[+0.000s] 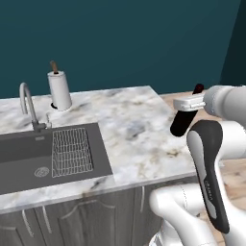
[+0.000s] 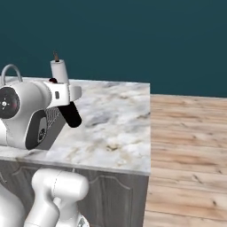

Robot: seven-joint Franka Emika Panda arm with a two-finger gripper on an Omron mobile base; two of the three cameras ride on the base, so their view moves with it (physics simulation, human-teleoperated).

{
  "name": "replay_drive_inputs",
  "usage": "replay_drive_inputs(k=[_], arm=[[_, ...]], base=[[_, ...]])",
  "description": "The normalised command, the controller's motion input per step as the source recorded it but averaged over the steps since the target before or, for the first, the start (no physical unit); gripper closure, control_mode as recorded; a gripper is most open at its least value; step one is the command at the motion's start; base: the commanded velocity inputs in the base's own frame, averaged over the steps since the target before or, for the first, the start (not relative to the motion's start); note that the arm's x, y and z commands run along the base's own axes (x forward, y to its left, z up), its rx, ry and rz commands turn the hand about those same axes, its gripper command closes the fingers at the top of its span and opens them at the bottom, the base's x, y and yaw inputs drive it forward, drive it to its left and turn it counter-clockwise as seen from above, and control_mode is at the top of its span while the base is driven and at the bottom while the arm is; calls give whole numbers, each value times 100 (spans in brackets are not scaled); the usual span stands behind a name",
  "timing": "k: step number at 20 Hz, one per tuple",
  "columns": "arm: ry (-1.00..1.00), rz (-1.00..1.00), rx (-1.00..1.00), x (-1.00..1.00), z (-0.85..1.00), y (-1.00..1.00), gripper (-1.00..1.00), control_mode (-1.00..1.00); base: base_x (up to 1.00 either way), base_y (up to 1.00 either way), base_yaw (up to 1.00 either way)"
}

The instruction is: Move the drinks to the dining counter.

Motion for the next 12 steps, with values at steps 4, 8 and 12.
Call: replay_drive_inputs(k=[4,8,12], arm=[[0,0,0,0,0,0,100,100],[0,0,0,0,0,0,100,100],[0,0,0,0,0,0,100,100]], base=[[43,-23,6],[39,-23,6],[37,-25,5]])
